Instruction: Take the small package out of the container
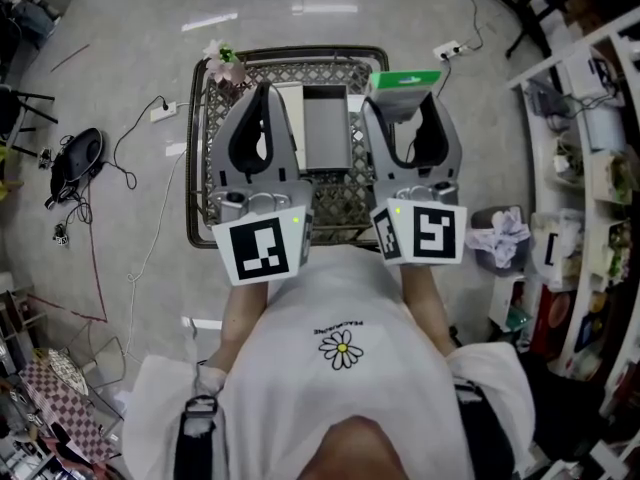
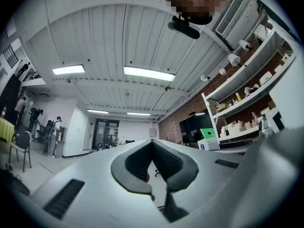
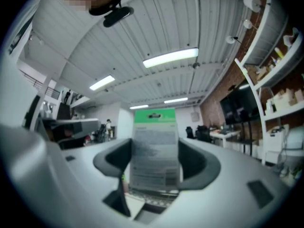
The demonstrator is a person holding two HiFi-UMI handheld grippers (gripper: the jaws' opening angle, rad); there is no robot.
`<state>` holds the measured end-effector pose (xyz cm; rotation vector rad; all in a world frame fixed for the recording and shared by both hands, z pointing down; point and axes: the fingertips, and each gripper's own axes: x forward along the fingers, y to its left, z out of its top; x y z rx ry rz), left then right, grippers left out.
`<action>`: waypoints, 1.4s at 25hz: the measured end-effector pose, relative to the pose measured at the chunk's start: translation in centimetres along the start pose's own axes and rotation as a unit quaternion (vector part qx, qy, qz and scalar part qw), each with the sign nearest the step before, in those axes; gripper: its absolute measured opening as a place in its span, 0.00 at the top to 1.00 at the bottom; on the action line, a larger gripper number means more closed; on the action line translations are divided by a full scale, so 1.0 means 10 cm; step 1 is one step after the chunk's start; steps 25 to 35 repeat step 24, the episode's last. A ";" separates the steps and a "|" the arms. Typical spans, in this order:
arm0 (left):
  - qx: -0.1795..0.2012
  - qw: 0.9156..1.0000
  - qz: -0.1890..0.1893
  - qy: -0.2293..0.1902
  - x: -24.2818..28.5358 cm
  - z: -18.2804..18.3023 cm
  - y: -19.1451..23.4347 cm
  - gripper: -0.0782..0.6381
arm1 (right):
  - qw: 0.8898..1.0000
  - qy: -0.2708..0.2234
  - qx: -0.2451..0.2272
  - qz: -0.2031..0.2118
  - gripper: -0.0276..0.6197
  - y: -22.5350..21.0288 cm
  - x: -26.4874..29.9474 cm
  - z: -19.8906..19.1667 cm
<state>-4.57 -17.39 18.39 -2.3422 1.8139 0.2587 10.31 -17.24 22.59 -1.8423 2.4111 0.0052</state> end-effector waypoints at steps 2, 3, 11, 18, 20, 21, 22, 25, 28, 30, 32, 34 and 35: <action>0.000 1.000 0.001 0.001 -0.01 -0.01 -0.01 0.86 | 1.000 -0.001 0.003 0.001 0.48 -0.01 -0.02 -0.01; 0.001 1.000 0.002 0.001 -0.02 -0.02 -0.02 0.86 | 1.000 -0.002 0.004 0.001 0.48 -0.01 -0.02 0.00; -0.002 1.000 0.004 0.002 -0.03 -0.02 0.03 0.86 | 1.000 -0.003 0.002 0.002 0.48 0.03 0.00 0.02; -0.002 1.000 0.002 0.003 -0.03 -0.03 0.03 0.86 | 1.000 -0.002 0.003 0.004 0.48 0.04 0.00 0.02; -0.003 1.000 0.000 0.005 -0.01 -0.03 0.04 0.86 | 1.000 -0.002 0.006 0.007 0.48 0.04 0.01 0.02; -0.004 1.000 -0.001 0.006 -0.01 -0.04 0.04 0.86 | 1.000 -0.002 0.008 0.008 0.48 0.05 0.01 0.02; -0.005 1.000 -0.001 0.006 -0.01 -0.04 0.03 0.86 | 1.000 -0.002 0.009 0.008 0.48 0.05 0.02 0.01; -0.009 1.000 -0.001 0.006 -0.01 -0.06 0.02 0.86 | 1.000 -0.002 0.011 0.008 0.48 0.04 0.01 0.01; -0.009 1.000 -0.001 0.006 -0.01 -0.06 0.02 0.86 | 1.000 -0.002 0.011 0.008 0.48 0.04 0.01 0.01; -0.009 1.000 -0.001 0.006 -0.01 -0.06 0.02 0.86 | 1.000 -0.002 0.011 0.008 0.48 0.04 0.01 0.01; -0.009 1.000 -0.001 0.006 -0.01 -0.06 0.02 0.86 | 1.000 -0.002 0.011 0.008 0.48 0.04 0.01 0.01; -0.009 1.000 -0.001 0.006 -0.01 -0.06 0.02 0.86 | 1.000 -0.002 0.011 0.008 0.48 0.04 0.01 0.01; -0.009 1.000 -0.001 0.006 -0.01 -0.06 0.02 0.86 | 1.000 -0.002 0.011 0.008 0.48 0.04 0.01 0.01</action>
